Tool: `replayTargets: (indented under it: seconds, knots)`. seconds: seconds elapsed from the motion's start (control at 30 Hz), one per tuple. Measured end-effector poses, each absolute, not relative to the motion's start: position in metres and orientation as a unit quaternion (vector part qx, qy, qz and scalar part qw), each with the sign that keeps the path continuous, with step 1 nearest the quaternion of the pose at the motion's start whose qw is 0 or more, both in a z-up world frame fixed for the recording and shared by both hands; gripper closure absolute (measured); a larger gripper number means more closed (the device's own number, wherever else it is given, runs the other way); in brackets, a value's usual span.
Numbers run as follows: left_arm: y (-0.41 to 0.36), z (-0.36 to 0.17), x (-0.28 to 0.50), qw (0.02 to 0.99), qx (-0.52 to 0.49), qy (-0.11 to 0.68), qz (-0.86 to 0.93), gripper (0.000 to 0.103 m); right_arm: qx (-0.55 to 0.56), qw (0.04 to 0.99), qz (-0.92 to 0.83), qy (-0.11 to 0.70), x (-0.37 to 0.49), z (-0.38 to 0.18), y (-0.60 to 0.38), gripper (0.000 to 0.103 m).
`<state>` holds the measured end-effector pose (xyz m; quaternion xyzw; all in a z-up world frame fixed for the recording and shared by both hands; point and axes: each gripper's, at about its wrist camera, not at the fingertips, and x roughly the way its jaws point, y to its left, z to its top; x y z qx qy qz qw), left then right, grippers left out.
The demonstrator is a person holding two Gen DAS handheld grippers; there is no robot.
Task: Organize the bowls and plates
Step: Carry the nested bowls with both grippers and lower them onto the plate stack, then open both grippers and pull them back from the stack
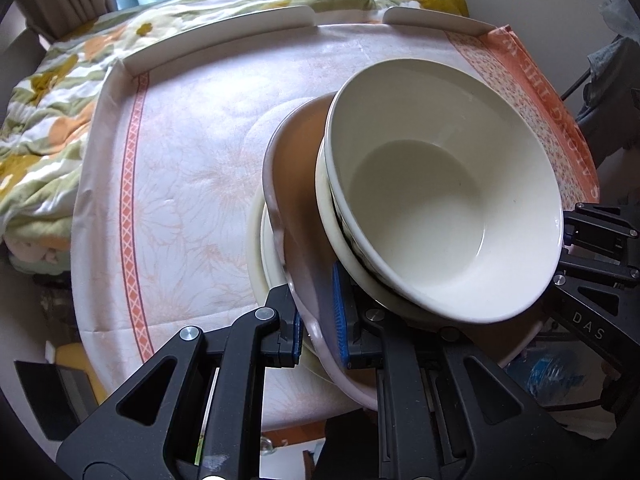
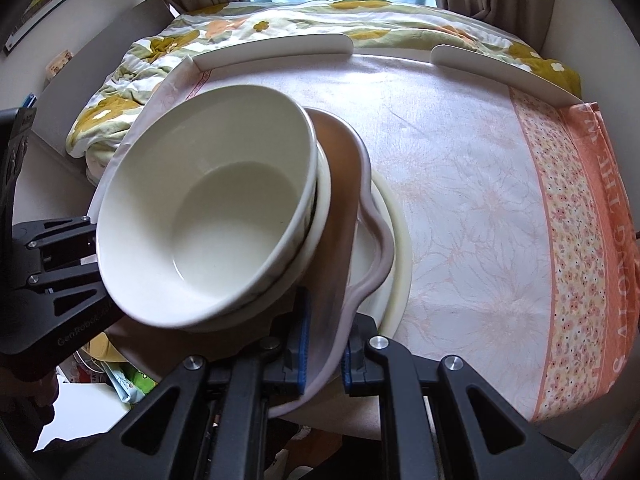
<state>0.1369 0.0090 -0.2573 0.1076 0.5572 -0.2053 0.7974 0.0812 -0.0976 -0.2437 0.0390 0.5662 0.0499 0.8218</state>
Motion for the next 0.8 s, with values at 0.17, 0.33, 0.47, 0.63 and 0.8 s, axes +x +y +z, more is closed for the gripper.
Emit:
replayTargets:
  seconds: [0.17, 0.33, 0.47, 0.63, 0.8]
  knots:
    - [0.009, -0.249, 0.132, 0.804, 0.117, 0.550, -0.194, 0.091, 0.047, 0.822, 0.045, 0.566, 0.079, -0.241, -0.100, 0.091]
    - [0.011, -0.235, 0.128, 0.813, 0.129, 0.537, -0.184, 0.086, 0.052, 0.822, 0.044, 0.566, 0.077, -0.239, -0.099, 0.091]
    - [0.014, -0.229, 0.123, 0.815, 0.122, 0.535, -0.185, 0.084, 0.053, 0.825, 0.039, 0.561, 0.075, -0.234, -0.101, 0.090]
    - [0.017, -0.219, 0.117, 0.822, 0.117, 0.529, -0.177, 0.084, 0.045, 0.836, 0.026, 0.546, 0.069, -0.216, -0.106, 0.090]
    - [0.025, -0.202, 0.102, 0.832, 0.107, 0.516, -0.174, 0.084, 0.041, 0.851, 0.019, 0.524, 0.055, -0.192, -0.112, 0.090]
